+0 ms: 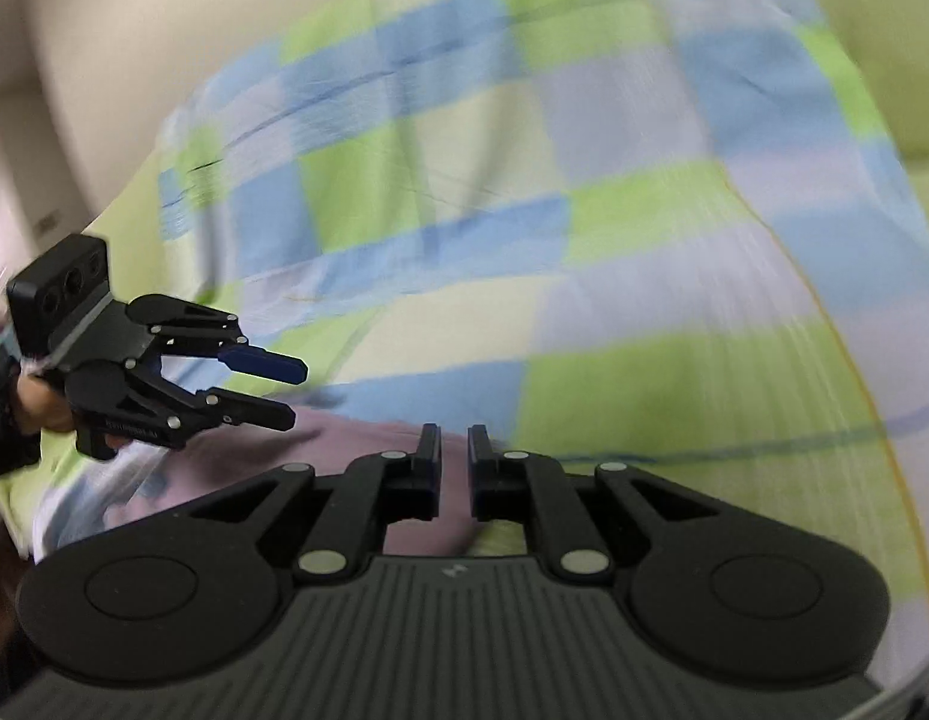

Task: Fold clothes

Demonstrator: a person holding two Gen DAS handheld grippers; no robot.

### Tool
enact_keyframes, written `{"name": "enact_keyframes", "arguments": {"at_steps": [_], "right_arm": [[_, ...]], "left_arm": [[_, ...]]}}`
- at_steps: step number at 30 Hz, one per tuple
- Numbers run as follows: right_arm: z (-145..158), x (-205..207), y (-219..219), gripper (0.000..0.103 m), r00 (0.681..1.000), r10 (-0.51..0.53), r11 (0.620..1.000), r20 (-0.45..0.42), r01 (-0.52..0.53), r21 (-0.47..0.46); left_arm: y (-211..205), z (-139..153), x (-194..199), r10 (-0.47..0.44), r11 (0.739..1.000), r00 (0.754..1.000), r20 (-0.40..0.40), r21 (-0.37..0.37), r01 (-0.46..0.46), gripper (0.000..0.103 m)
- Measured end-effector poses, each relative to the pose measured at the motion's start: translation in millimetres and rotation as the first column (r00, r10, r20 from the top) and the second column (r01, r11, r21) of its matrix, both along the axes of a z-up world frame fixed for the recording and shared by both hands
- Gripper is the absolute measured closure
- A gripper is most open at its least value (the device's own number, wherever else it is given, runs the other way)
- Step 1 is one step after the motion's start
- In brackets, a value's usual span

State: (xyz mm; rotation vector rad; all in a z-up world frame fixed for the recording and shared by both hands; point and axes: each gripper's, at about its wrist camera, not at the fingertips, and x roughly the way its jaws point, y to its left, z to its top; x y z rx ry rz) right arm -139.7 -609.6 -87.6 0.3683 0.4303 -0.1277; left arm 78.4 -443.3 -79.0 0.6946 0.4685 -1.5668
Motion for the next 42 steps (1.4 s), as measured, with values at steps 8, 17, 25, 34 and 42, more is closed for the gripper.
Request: {"name": "enact_keyframes", "arguments": {"at_steps": [8,17,25,34,42], "right_arm": [[-27,32,-8,0.103,0.996,0.060,0.997,-0.068,-0.064,-0.050],[-12,21,15,0.094,0.989,-0.015,0.990,-0.147,-0.006,-0.142],[5,11,95,0.087,0.975,0.163,0.969,-0.153,-0.187,-0.159],[13,-16,122,0.076,0.958,0.114,0.960,-0.263,-0.174,-0.219],[9,-4,145,0.062,0.908,0.104,0.947,-0.406,-0.216,-0.240]], "left_arm": [[29,-21,51,0.205,0.978,0.977,-0.066,-0.027,-0.207,0.064],[93,-13,40,0.351,0.930,0.935,-0.043,-0.098,-0.354,0.070],[132,-14,-37,0.296,0.952,0.955,-0.035,-0.076,-0.298,0.067],[141,1,-51,0.401,0.916,0.915,0.033,0.016,-0.402,0.067],[119,0,-73,0.395,0.907,0.909,0.131,0.102,-0.409,0.067]]}}
